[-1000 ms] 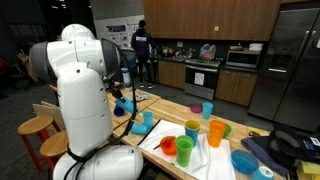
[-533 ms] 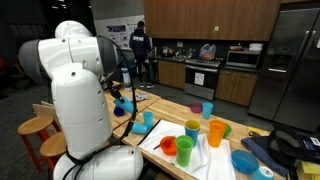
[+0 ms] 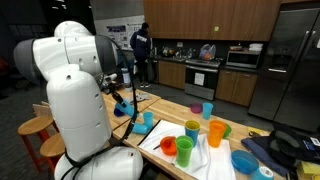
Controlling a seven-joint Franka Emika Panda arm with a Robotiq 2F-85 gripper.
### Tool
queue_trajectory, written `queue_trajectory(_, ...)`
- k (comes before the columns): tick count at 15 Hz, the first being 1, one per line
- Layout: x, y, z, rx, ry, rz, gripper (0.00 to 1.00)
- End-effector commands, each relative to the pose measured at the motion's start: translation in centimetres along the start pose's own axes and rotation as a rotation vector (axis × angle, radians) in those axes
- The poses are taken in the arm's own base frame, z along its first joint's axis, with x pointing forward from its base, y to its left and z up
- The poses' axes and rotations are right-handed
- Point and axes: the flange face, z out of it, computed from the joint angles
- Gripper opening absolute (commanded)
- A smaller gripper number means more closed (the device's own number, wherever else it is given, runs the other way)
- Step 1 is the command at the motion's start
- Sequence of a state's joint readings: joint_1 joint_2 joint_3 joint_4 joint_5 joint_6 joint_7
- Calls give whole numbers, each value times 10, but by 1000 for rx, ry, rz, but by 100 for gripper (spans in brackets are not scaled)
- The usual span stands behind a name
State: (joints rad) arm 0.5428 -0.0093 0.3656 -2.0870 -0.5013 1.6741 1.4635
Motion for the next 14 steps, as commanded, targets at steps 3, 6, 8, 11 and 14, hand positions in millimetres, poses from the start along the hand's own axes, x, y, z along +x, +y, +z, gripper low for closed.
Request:
queue_trajectory(3, -2, -3, -2, 1, 1, -7, 3)
queue_trajectory(6, 5, -17, -7, 36, 5, -65, 3)
queue_trajectory(8, 15, -19, -9, 52, 8, -70, 3)
queue_trajectory(11, 30, -17, -8, 100, 0, -35, 3)
queue_trajectory(14, 48, -11, -6, 210, -37, 47, 3)
